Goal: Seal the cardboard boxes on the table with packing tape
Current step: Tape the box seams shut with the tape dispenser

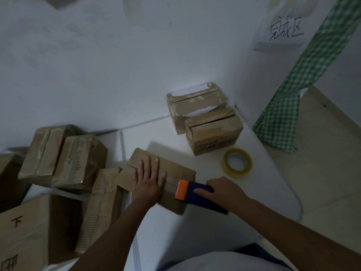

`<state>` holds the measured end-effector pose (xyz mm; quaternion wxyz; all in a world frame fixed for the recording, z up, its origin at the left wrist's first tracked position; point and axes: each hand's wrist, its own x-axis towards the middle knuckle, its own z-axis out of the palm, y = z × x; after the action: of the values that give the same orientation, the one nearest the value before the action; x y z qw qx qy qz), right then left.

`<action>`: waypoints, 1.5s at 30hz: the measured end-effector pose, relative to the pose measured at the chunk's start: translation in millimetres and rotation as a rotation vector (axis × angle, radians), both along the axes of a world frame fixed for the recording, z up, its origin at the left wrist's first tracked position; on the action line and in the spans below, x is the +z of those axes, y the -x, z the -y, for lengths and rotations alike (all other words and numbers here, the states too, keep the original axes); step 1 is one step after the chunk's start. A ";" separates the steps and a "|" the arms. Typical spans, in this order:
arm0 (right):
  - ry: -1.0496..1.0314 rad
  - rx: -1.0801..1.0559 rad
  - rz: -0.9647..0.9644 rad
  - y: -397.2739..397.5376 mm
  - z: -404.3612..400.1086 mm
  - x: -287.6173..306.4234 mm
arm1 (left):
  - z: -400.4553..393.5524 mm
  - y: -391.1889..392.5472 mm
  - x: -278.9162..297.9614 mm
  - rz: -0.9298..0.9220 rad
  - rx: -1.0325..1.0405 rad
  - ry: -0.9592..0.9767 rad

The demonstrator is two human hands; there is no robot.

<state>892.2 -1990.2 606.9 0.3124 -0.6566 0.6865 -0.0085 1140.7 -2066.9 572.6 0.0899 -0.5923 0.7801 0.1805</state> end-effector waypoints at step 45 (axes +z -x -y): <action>-0.246 -0.180 0.016 12.1 -19.1 -28.0 | -65.2 75.3 -21.3 -0.023 -0.040 0.192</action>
<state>880.1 -1971.1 578.8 0.3940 -0.5489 0.7360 0.0422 1065.4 -2001.7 551.3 0.0275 -0.5802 0.8066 0.1098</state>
